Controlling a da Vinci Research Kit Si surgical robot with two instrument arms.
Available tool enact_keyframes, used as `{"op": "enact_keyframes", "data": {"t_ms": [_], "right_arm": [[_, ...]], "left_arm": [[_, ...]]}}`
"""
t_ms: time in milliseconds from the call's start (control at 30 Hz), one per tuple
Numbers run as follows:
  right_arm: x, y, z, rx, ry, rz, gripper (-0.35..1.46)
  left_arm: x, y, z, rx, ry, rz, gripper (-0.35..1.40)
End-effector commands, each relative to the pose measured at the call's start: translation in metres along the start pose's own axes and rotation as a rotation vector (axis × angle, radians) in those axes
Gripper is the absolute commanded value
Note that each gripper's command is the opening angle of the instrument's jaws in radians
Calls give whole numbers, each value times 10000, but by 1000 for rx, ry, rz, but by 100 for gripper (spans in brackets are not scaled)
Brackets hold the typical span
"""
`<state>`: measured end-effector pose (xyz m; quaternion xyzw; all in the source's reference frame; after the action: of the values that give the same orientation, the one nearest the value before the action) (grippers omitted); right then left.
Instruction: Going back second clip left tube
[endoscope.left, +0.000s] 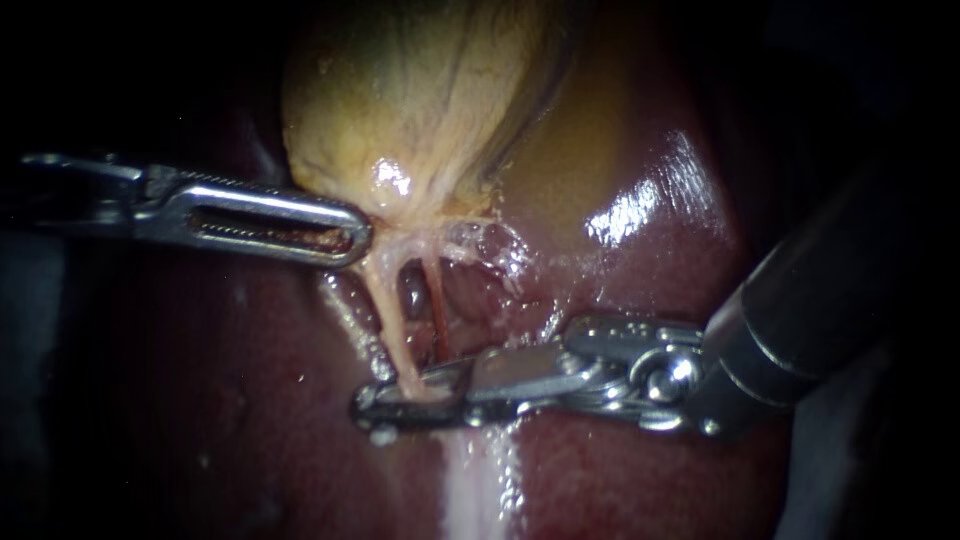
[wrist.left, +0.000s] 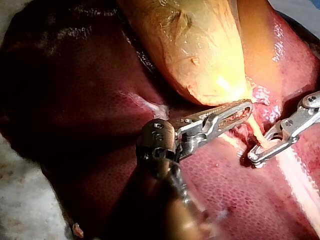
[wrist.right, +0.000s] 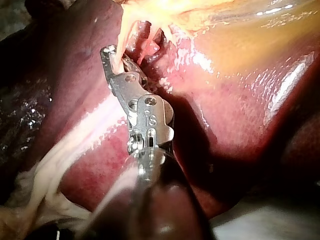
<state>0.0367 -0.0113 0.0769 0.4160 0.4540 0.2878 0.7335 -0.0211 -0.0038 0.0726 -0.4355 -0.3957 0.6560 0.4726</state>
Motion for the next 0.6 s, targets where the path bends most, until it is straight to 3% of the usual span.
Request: {"op": "enact_keyframes", "data": {"t_ms": [33,300,333,467,600], "right_arm": [[0,0,0,0,-3,-1,-35],[0,0,0,0,-3,10,-35],[-1,0,1,4,-5,10,-26],[2,1,5,-37,15,-44,40],[8,4,9,-72,40,-89,49]], "left_arm": [[0,0,0,0,0,0,-35],[-1,0,0,0,0,0,-35],[-1,0,0,0,0,0,-35],[-1,0,-1,0,0,0,-35],[-1,0,-1,0,0,0,-35]]}}
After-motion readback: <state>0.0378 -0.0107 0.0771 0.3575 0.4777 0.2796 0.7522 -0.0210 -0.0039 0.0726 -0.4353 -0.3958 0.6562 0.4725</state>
